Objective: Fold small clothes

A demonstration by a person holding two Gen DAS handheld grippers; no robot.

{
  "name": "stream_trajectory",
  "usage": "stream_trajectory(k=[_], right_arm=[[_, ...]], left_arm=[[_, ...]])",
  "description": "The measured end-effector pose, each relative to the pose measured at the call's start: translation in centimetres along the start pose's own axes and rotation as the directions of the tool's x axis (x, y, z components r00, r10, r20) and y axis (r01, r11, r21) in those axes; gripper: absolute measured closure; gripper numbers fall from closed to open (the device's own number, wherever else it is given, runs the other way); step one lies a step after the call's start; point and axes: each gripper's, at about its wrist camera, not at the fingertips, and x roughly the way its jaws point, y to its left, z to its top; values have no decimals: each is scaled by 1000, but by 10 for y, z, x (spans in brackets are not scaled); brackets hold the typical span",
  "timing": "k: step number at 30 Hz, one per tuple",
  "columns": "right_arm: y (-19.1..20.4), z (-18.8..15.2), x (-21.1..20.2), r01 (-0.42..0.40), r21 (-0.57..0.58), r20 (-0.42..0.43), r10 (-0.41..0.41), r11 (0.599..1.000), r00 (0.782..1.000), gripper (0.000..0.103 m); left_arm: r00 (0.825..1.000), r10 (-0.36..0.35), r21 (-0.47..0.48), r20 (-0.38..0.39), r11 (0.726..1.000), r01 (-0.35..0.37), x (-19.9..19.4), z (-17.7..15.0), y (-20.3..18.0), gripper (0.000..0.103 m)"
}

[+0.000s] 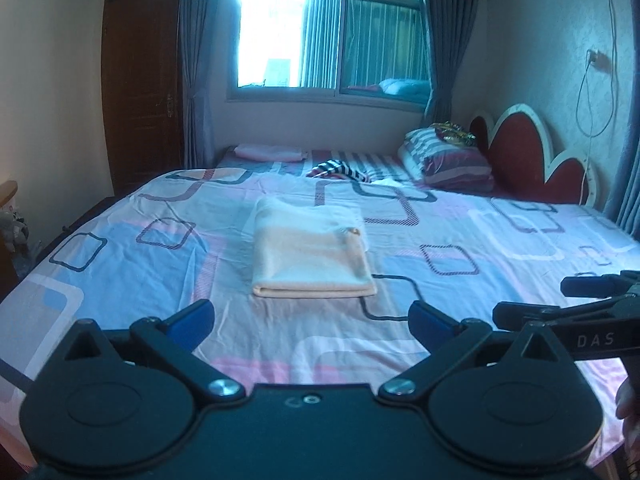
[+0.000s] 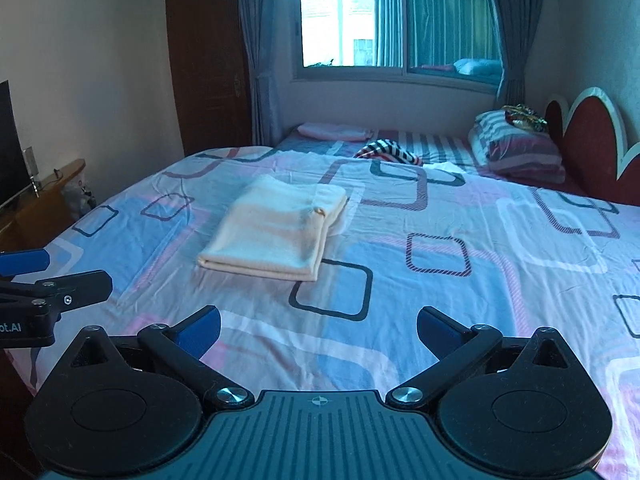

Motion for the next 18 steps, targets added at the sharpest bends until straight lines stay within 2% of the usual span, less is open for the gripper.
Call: stream_trajectory(k=[6, 18], right_arm=[[2, -4, -17, -4, -3, 20, 4, 1000, 1000, 0], [3, 4, -25, -8, -10, 42, 8, 1000, 999, 0]], left_arm=[[1000, 2, 0, 16, 1000, -2, -16, -5, -3, 1], [999, 7, -1, 32, 1000, -7, -23, -4, -1, 1]])
